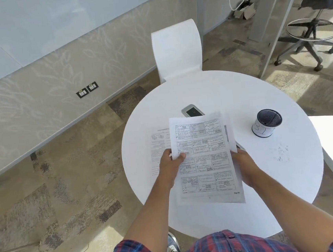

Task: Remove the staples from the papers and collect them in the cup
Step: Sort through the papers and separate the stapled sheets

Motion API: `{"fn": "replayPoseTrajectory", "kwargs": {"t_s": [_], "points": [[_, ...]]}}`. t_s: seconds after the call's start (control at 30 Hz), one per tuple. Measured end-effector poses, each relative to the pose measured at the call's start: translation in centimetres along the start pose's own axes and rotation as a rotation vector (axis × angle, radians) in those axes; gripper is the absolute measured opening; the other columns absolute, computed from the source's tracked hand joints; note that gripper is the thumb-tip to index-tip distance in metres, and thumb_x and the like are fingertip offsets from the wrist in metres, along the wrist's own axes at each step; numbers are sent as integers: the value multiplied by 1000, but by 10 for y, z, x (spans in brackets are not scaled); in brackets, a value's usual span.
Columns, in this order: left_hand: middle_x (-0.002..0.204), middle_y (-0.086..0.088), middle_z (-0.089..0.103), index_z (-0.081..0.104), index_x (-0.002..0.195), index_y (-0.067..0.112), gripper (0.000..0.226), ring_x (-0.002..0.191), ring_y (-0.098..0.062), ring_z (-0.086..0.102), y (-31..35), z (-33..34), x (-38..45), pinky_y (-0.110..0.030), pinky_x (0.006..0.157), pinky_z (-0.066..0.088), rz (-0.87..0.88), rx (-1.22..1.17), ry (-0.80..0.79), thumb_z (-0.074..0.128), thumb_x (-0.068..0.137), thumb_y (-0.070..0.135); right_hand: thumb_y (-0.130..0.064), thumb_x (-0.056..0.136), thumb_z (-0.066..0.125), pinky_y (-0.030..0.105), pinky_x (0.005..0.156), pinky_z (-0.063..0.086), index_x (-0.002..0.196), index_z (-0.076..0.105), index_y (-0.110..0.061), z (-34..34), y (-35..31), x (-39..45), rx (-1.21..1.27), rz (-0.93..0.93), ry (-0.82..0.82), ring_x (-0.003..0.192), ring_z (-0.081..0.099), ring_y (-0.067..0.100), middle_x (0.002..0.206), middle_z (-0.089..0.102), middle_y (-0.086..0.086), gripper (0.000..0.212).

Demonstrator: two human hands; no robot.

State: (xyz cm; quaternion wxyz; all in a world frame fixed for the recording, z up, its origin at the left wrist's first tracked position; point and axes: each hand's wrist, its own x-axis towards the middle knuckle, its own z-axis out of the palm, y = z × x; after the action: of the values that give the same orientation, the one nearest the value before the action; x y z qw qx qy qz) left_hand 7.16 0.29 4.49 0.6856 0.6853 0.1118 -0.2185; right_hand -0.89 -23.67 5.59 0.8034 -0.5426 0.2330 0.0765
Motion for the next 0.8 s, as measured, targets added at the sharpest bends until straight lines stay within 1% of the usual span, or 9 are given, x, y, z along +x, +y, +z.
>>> {"fn": "replayPoseTrajectory", "kwargs": {"t_s": [0.07, 0.1, 0.13, 0.2, 0.3, 0.47, 0.57, 0.67, 0.8], "points": [[116, -6, 74, 55, 124, 19, 46, 103, -19, 72, 3, 3, -3, -27, 84, 58, 10, -21, 46, 82, 88, 14, -53, 109, 43, 52, 94, 56, 128, 72, -23, 2, -3, -1, 98, 46, -13, 116, 72, 36, 124, 76, 13, 47], [114, -5, 74, 52, 127, 20, 52, 101, -18, 73, 5, 5, -4, -27, 82, 59, 16, -47, 53, 83, 86, 12, -57, 109, 36, 52, 96, 55, 134, 68, -22, 3, -5, -2, 119, 44, -34, 118, 72, 34, 127, 75, 12, 54], [113, -5, 76, 52, 129, 19, 56, 101, -18, 74, 8, 6, -5, -27, 83, 60, 27, -71, 35, 84, 85, 10, -54, 109, 40, 53, 97, 55, 136, 66, -20, 4, -6, -2, 99, 9, -46, 119, 71, 34, 128, 75, 12, 51], [115, -6, 78, 62, 128, 13, 54, 109, -23, 75, 13, 6, -5, -36, 93, 60, 34, -72, -55, 88, 81, 9, -27, 101, 66, 50, 91, 60, 128, 71, -11, 5, -7, -4, -4, -101, -31, 115, 72, 41, 122, 77, 15, 32], [118, -6, 78, 74, 121, 15, 44, 115, -21, 73, 23, 8, -11, -44, 107, 54, 24, -48, -242, 87, 80, 9, -2, 82, 80, 37, 81, 63, 113, 77, -2, 0, -11, -5, -52, -197, 23, 108, 75, 38, 114, 79, 16, 32], [123, -7, 76, 71, 126, 14, 58, 121, -23, 69, 26, 15, -11, -42, 106, 54, 85, 62, -325, 93, 72, 6, 6, 70, 78, 31, 78, 61, 82, 85, -10, -12, -19, -12, 30, -257, -28, 89, 78, 21, 94, 82, 7, 21], [121, -11, 76, 74, 120, 13, 61, 119, -27, 70, 15, 16, -11, -47, 105, 55, 61, 126, -301, 97, 64, 12, 12, 59, 87, 29, 76, 61, 92, 83, -11, -20, -12, -15, -62, -241, -50, 90, 77, 17, 95, 81, 4, 41], [125, -17, 72, 72, 123, 15, 53, 121, -32, 67, -6, 16, -12, -44, 99, 58, 71, 181, -337, 90, 74, 4, -3, 62, 87, 25, 76, 61, 112, 73, -10, -24, 1, -20, -181, -194, -55, 96, 77, 15, 101, 81, 3, 52], [123, -3, 75, 74, 119, 34, 44, 119, -24, 68, -17, 14, -14, -41, 103, 55, 64, 264, -285, 89, 79, 22, -11, 74, 91, 21, 77, 61, 116, 73, -15, -22, 12, -21, -230, -141, -11, 102, 77, 15, 109, 81, 0, 45]]}}
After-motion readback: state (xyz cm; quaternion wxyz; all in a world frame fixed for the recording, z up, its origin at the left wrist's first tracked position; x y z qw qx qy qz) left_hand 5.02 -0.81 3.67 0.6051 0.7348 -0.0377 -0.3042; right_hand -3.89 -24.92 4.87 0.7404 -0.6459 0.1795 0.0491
